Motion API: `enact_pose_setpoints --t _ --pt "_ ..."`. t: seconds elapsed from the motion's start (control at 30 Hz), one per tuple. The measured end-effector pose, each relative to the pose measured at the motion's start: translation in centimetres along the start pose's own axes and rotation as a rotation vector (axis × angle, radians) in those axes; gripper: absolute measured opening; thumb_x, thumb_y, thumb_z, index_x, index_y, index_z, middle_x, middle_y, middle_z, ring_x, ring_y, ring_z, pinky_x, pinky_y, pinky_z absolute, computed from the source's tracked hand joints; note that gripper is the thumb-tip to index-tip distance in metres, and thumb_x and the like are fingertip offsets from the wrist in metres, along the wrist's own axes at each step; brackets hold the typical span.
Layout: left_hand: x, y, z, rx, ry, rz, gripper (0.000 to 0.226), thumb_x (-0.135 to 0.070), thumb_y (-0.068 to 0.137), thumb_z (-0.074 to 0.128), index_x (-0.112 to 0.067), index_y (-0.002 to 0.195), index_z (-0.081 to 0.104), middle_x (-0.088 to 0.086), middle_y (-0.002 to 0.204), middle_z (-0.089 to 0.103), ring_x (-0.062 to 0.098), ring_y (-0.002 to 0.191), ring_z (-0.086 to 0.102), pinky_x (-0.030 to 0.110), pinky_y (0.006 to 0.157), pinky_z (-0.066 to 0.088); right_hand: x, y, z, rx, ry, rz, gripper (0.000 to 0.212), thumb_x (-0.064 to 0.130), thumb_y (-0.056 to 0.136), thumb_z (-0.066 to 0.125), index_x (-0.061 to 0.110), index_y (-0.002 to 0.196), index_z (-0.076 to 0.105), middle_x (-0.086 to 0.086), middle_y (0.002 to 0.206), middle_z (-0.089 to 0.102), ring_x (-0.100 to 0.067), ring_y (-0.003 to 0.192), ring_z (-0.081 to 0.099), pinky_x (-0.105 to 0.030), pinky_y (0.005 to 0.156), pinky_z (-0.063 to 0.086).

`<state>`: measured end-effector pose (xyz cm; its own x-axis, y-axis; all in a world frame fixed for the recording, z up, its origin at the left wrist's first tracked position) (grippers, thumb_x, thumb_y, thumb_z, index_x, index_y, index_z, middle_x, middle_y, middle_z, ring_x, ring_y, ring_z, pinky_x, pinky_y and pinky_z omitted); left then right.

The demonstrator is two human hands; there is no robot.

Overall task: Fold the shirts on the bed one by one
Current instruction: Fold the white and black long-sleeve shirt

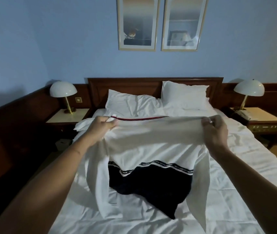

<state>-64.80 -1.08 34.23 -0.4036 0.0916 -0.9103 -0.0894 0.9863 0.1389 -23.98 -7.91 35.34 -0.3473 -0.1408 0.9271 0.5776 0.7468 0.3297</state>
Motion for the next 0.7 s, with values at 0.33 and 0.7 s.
enact_pose_setpoints --t 0.33,0.7 --pt "-6.1 -6.7 6.8 0.520 -0.194 0.221 0.032 -0.015 0.103 0.064 -0.027 0.077 0.077 -0.010 0.074 0.068 0.003 0.072 0.062 0.018 0.072 0.046 0.6 -12.0 12.5 0.916 -0.006 -0.073 0.025 0.033 0.088 0.083 0.010 0.089 0.071 0.004 0.074 0.071 -0.008 0.068 0.067 -0.024 0.065 0.049" --pt "2.3 -6.4 3.4 -0.070 -0.132 0.154 0.014 -0.024 0.089 0.077 -0.017 0.078 0.077 0.007 0.070 0.071 0.020 0.067 0.062 0.046 0.069 0.055 2.3 -11.6 11.7 0.712 0.416 0.042 0.022 -0.002 0.093 0.064 0.013 0.091 0.081 -0.001 0.091 0.078 -0.014 0.086 0.071 -0.027 0.079 0.054"
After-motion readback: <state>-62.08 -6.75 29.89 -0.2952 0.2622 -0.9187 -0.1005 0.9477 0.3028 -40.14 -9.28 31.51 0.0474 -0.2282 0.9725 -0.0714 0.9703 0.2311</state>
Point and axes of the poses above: each hand's wrist, its own y-axis towards the middle knuckle, its own z-axis out of the palm, x = y × z, the point moved 6 cm from there along y, towards the middle knuckle
